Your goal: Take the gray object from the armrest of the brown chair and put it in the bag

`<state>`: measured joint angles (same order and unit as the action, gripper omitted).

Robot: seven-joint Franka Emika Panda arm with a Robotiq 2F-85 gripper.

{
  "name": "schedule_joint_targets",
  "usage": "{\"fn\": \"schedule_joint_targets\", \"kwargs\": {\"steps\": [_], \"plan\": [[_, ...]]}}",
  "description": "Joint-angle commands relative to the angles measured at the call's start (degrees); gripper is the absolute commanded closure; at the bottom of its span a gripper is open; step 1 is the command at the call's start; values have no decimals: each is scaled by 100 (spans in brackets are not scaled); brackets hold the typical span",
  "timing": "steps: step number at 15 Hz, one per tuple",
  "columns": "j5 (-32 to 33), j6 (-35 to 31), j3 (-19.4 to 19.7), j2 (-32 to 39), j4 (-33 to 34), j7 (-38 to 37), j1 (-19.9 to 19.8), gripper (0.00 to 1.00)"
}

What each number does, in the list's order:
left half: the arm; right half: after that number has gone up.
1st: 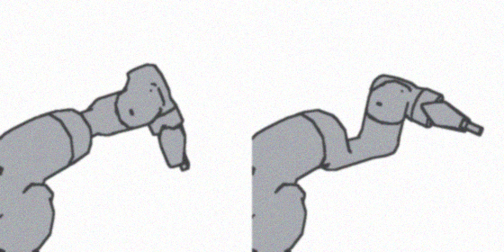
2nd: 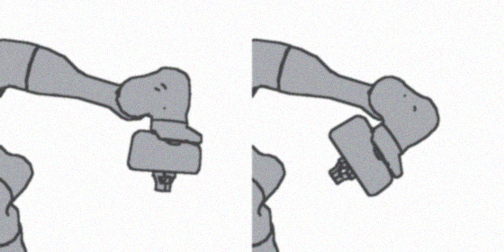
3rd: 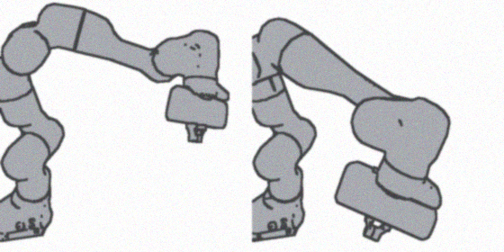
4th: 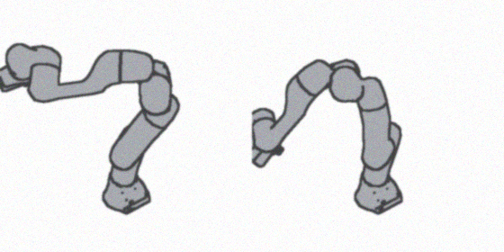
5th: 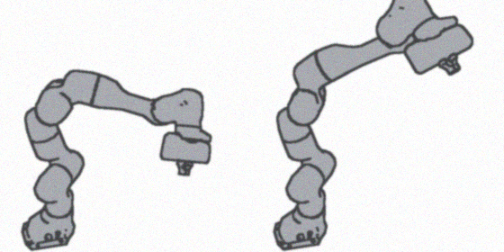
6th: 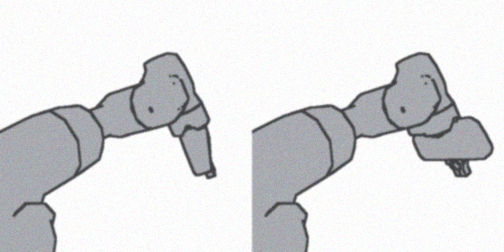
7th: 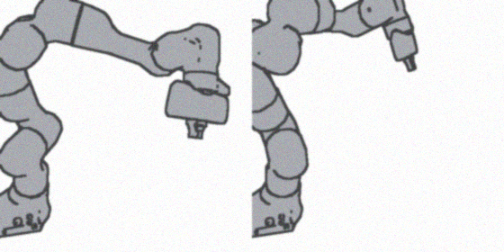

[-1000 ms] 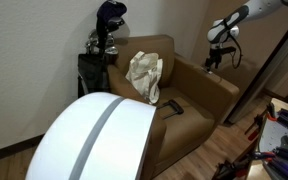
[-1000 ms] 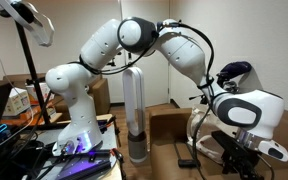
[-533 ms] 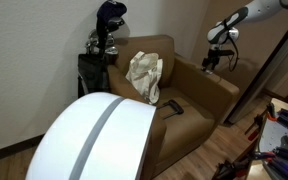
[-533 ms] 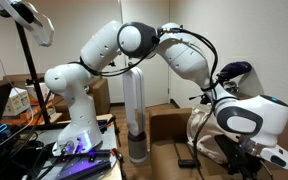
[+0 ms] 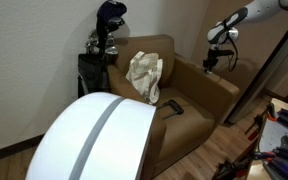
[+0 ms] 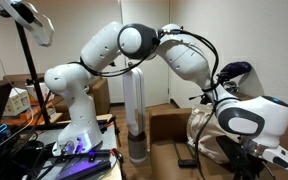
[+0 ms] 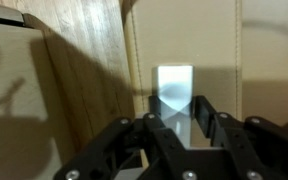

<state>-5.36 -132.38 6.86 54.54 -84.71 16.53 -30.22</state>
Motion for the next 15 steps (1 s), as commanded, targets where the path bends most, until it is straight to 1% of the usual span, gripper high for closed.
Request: {"fn": "schedule_joint_targets", "kwargs": {"steps": [1, 2, 3, 6, 8, 12, 15], "plan": [[-77, -108, -53, 132, 159, 131, -85, 87], [-75, -103, -52, 134, 166, 128, -83, 90], [-59, -63, -23, 128, 176, 73, -58, 88], [-42, 44, -32, -4, 103, 93, -29, 88], [-34, -111, -50, -278, -124, 101, 46, 89], [67, -367, -145, -1272, -765, 426, 210, 89], [389, -597, -45, -2088, -1376, 508, 578, 89]]}}
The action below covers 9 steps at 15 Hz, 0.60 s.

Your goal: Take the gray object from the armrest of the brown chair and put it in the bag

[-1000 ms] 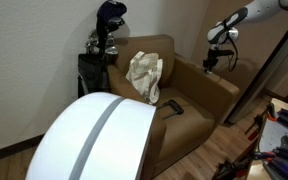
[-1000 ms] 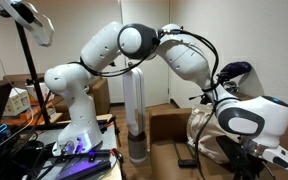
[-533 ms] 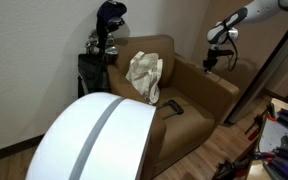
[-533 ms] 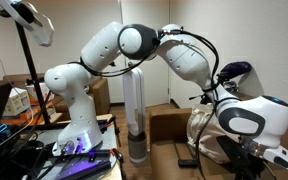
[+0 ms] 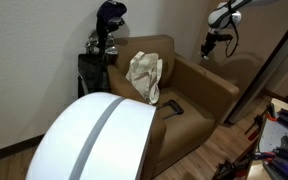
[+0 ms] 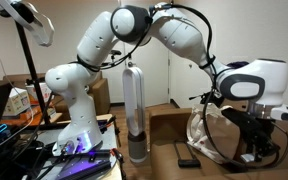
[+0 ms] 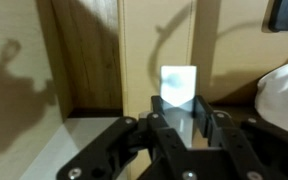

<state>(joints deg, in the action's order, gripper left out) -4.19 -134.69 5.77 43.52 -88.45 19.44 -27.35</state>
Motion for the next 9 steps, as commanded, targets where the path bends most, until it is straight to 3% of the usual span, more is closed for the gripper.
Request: {"fn": "schedule_joint_targets", "kwargs": {"steps": [1, 5, 9], "plan": [[429, -459, 104, -1267, -1248, 209, 444, 89], [1331, -511, 157, -2253, -2169, 106, 1168, 89], [2068, -489, -57, -2694, -2884, -17, 1956, 89]]}}
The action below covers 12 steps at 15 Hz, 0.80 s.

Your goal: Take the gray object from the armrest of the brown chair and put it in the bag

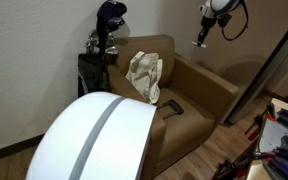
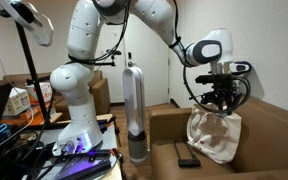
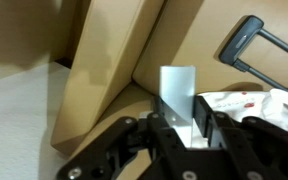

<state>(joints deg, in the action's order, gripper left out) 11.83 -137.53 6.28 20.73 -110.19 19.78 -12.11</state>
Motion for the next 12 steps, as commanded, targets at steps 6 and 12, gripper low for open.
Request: {"fn": "schedule_joint_targets", "kwargs": {"steps": [6, 12], "plan": [[478, 10, -255, -278, -685, -108, 781, 65], [409, -938, -608, -105, -475, 277, 879, 90]]}}
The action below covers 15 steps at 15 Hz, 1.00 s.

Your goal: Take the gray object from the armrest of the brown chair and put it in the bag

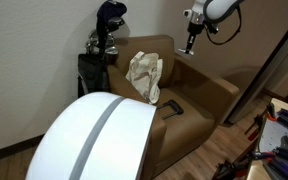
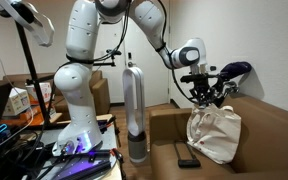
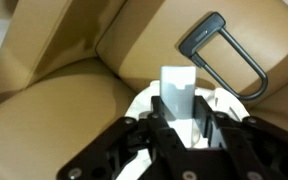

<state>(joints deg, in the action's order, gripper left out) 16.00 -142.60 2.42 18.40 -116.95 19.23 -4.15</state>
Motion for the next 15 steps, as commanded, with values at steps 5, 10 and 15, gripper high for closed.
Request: {"fn": "schedule_joint_targets", "kwargs": {"steps": [5, 10, 15], "plan": [[522, -459, -468, 550, 894, 710, 538, 90], [1647, -598, -254, 1132, 1387, 750, 1028, 90], [1322, -416, -340, 1089, 1213, 623, 948, 65]]}}
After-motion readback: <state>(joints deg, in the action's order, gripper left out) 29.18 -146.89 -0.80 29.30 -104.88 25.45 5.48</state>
